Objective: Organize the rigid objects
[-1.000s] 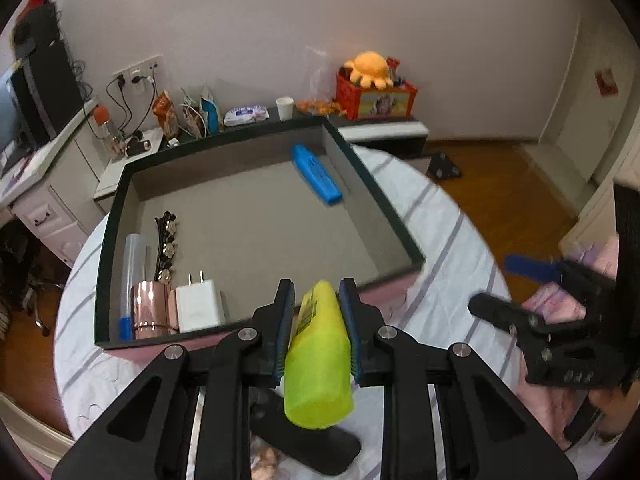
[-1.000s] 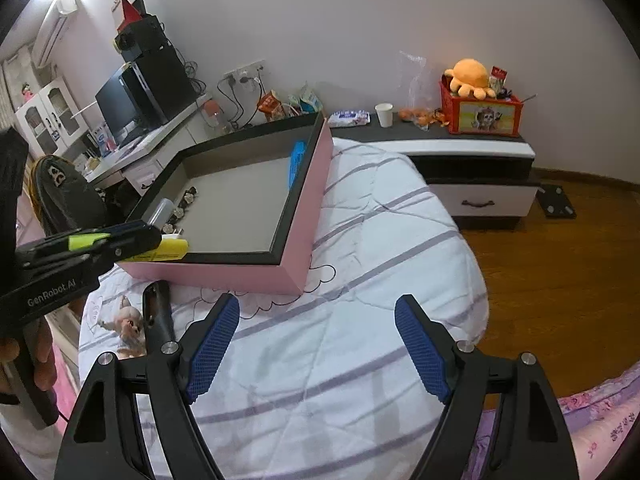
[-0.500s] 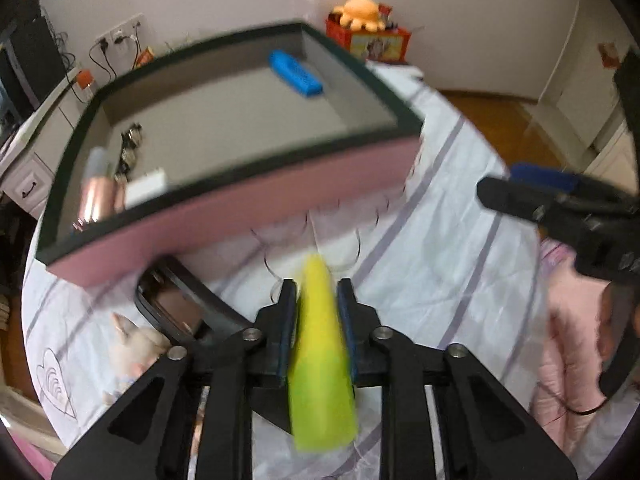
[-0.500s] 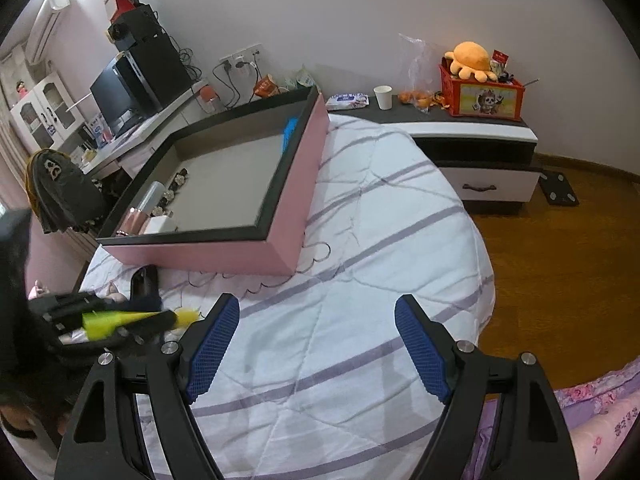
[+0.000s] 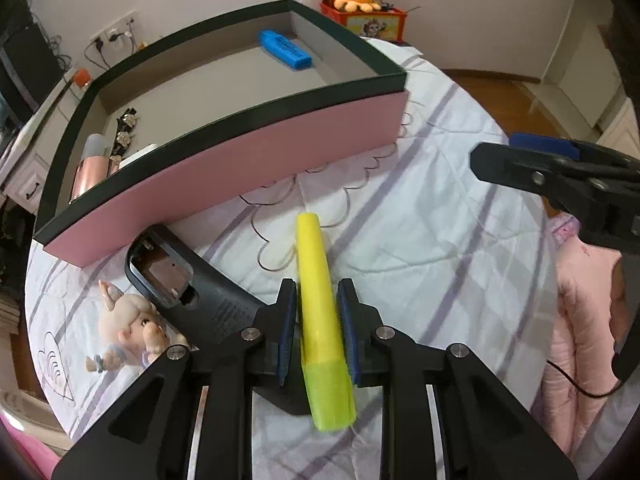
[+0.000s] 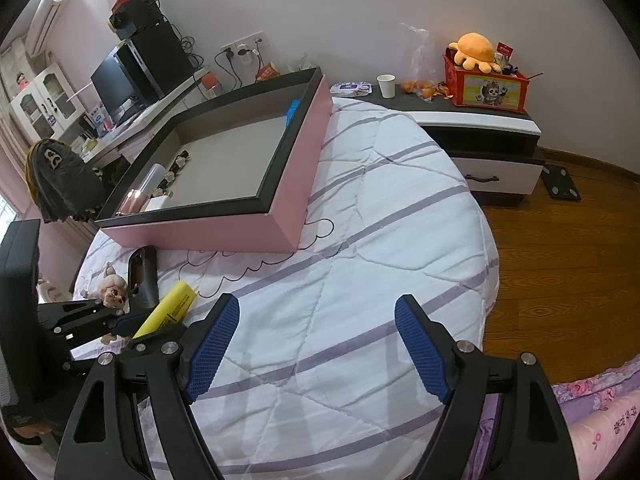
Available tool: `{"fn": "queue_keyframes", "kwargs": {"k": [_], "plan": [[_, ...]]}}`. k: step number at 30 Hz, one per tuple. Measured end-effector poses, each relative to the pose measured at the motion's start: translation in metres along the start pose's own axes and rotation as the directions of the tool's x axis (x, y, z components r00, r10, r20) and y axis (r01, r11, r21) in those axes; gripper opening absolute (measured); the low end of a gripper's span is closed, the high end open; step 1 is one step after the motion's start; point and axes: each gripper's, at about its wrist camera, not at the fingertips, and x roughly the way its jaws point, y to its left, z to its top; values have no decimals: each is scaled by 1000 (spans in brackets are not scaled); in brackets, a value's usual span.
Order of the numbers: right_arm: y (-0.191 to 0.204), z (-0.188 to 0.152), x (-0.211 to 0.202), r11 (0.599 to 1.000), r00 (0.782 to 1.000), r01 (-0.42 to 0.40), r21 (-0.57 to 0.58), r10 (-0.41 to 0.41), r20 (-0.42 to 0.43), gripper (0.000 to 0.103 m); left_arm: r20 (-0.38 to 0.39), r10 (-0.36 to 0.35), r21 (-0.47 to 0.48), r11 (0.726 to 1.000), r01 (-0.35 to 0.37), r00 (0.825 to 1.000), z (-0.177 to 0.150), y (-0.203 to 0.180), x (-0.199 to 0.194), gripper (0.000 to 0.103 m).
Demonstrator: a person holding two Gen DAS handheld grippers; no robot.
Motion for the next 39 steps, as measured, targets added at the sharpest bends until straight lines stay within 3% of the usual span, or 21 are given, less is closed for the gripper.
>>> {"fn": "queue_keyframes", "kwargs": {"k": [5, 10, 15, 20, 21, 22, 24, 25, 26, 27, 29, 31, 34, 37, 39], "plan": [[0, -1, 1, 1000, 1000, 4, 1, -4, -7, 82, 8, -37, -11, 999, 37, 999, 0, -1, 2, 15], [0, -4, -1, 1000, 1000, 5, 2, -5, -10, 82, 52, -89, -58, 994, 92, 995, 1, 11, -8, 15], [-4, -5, -3, 1000, 1000, 15, 9, -15, -8, 82, 106, -236, -163, 954, 251, 966, 10, 21, -4, 15], [-9, -5, -4, 999, 1000, 26, 20, -26, -8, 82, 84, -298, -262, 914, 310, 951, 9, 23, 17, 16], [-9, -6, -5, 999, 1000, 26, 21, -26, -9, 82, 78, -286, -245, 923, 296, 955, 9, 21, 15, 16], [-10, -6, -5, 999, 1000, 29, 21, -29, -9, 82, 71, -244, -220, 942, 254, 967, 9, 15, 10, 19], [-10, -7, -6, 999, 999, 34, 18, -33, -9, 82, 75, -118, -160, 979, 129, 990, 7, 8, -2, 53], [-10, -7, -6, 999, 999, 33, 16, -33, -11, 82, 93, -53, -138, 988, 66, 994, 5, 5, -9, 84], [-9, -7, -7, 999, 999, 32, 15, -32, -11, 82, 126, 8, -118, 993, 7, 992, 4, 3, -17, 99], [-9, -6, -8, 999, 1000, 31, 15, -31, -7, 82, 147, 43, -96, 995, -29, 988, 2, 0, -21, 99], [-9, -6, -9, 1000, 1000, 27, 15, -27, -2, 82, 142, 103, -40, 994, -99, 984, 1, -9, -21, 99], [-9, -6, -9, 1000, 1000, 27, 13, -27, 0, 82, 117, 97, -6, 995, -97, 988, 0, -16, -14, 94], [-9, -7, -10, 999, 1000, 26, 18, -26, 2, 82, 55, 79, 18, 997, -80, 995, 1, -19, 1, 65], [-11, -9, -12, 999, 1000, 31, 18, -31, -1, 82, 48, 47, 10, 999, -48, 998, 6, -19, 8, 56], [-14, -11, -13, 999, 999, 35, 25, -35, 0, 82, 54, 26, 11, 1000, -26, 998, 8, -21, 8, 34]]}}
